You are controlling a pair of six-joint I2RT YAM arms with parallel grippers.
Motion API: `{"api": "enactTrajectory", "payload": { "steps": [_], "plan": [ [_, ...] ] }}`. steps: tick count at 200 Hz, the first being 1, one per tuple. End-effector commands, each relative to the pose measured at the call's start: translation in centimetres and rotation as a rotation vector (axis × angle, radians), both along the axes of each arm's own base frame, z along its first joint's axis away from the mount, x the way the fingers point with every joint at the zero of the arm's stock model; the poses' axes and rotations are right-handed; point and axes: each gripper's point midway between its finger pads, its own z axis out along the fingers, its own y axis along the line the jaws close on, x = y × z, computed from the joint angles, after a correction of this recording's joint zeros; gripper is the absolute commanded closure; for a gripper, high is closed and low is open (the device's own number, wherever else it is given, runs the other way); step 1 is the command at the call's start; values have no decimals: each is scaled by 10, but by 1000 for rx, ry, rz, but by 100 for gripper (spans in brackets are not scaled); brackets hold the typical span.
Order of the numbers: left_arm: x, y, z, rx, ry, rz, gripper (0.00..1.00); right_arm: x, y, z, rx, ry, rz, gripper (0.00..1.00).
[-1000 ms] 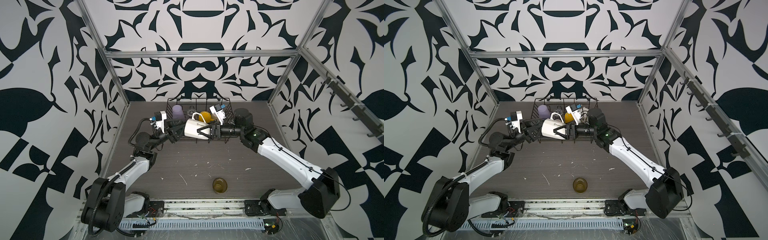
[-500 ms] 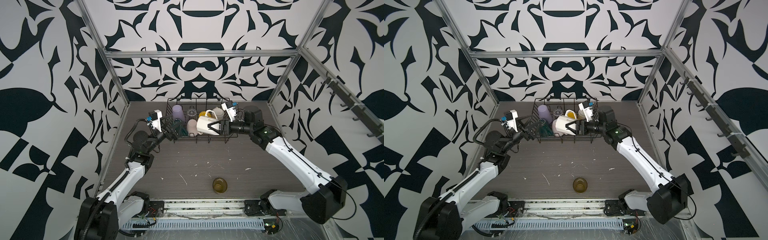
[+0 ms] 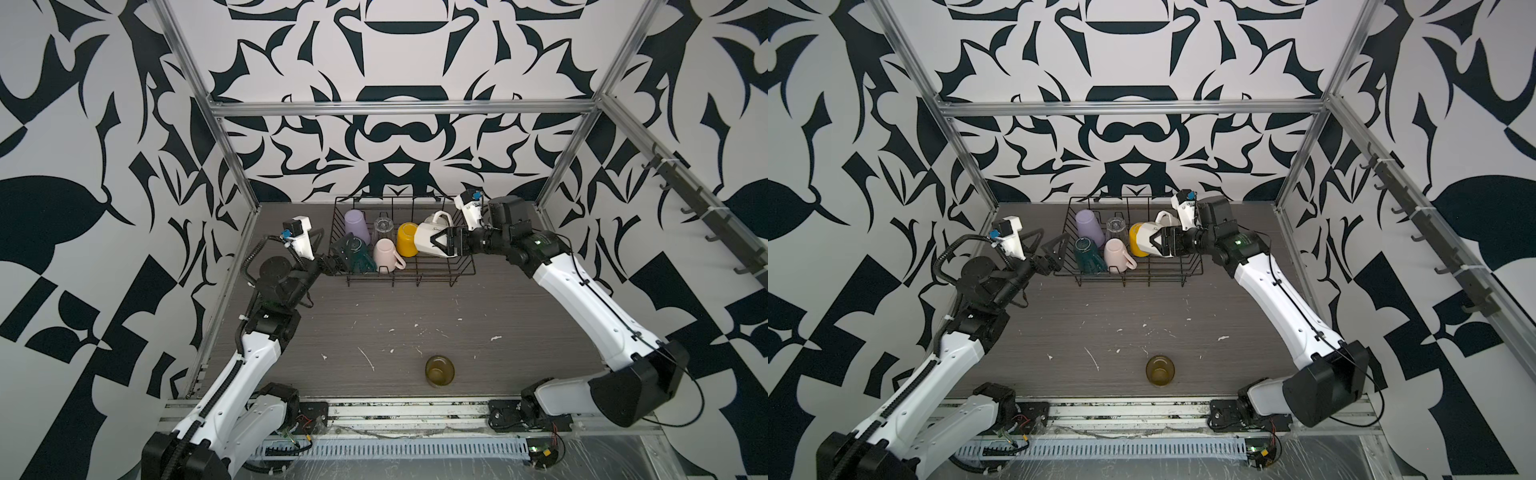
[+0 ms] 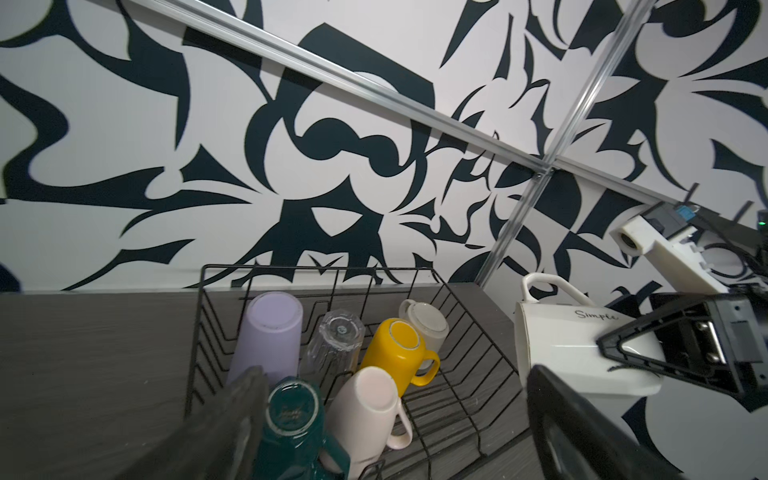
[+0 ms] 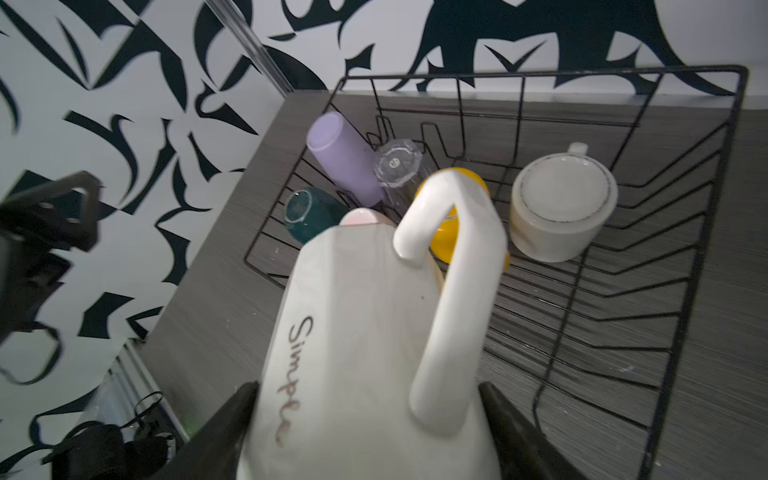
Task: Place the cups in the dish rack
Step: 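Open the left gripper and withdraw while the right gripper carries the mug over the rack, then lower the white mug upside down into the rack with the right gripper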
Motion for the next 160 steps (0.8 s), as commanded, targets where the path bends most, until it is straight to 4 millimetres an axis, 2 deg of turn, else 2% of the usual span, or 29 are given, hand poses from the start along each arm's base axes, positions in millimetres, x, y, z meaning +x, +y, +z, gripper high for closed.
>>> {"api": "enactTrajectory", "payload": {
  "steps": [1, 62, 160],
  "plan": [
    [-4, 12, 8, 30, 3, 60, 1, 14, -14, 35, -66, -130, -50, 100],
    [-7, 34, 9, 35, 24, 178, 1, 35, -31, 7, -234, -72, -118, 100],
    [-12, 43, 10, 47, 31, 219, 1, 66, -39, -37, -417, 31, -131, 100]
  ]
}}
